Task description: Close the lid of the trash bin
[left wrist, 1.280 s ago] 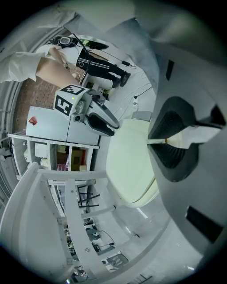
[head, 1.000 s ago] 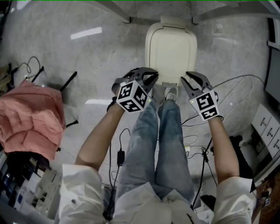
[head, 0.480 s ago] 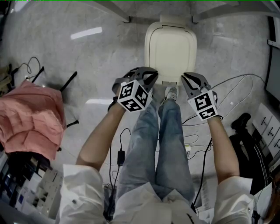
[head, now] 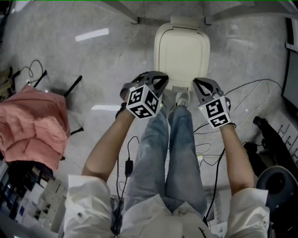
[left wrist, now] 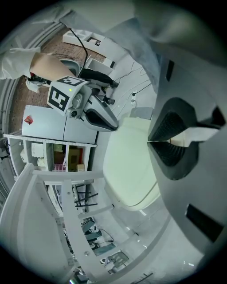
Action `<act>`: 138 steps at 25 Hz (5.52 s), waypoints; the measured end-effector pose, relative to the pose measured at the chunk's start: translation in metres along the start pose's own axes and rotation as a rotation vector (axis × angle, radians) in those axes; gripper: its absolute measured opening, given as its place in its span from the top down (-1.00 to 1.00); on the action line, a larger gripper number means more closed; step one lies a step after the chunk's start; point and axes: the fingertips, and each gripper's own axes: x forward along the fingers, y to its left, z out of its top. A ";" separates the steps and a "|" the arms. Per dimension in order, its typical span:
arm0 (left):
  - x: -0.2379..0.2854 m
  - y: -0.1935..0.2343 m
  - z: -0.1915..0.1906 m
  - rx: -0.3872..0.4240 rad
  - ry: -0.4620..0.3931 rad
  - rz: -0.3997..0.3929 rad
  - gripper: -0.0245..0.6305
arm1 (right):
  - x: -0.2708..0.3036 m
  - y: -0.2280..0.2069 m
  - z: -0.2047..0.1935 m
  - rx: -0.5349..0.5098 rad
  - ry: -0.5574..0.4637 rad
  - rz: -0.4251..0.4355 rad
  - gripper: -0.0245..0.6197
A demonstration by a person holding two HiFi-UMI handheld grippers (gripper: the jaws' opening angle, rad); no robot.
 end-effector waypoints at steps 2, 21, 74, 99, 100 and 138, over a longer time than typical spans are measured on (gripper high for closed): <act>0.000 -0.001 0.000 -0.002 0.000 0.001 0.83 | 0.000 0.000 -0.001 0.007 -0.002 -0.002 0.83; 0.005 0.000 -0.003 0.002 0.022 -0.005 0.84 | 0.003 0.000 -0.003 0.019 0.009 -0.007 0.86; -0.511 0.003 0.299 -0.290 -0.781 0.507 0.85 | -0.497 0.022 0.325 0.395 -0.833 -0.426 0.87; -0.705 -0.025 0.385 -0.108 -1.045 0.734 0.85 | -0.677 0.035 0.333 0.341 -1.076 -0.636 0.87; -0.702 -0.025 0.384 -0.108 -1.036 0.733 0.85 | -0.679 0.035 0.332 0.342 -1.079 -0.639 0.87; -0.664 -0.029 0.385 -0.153 -0.987 0.719 0.85 | -0.662 0.033 0.324 0.345 -1.023 -0.588 0.87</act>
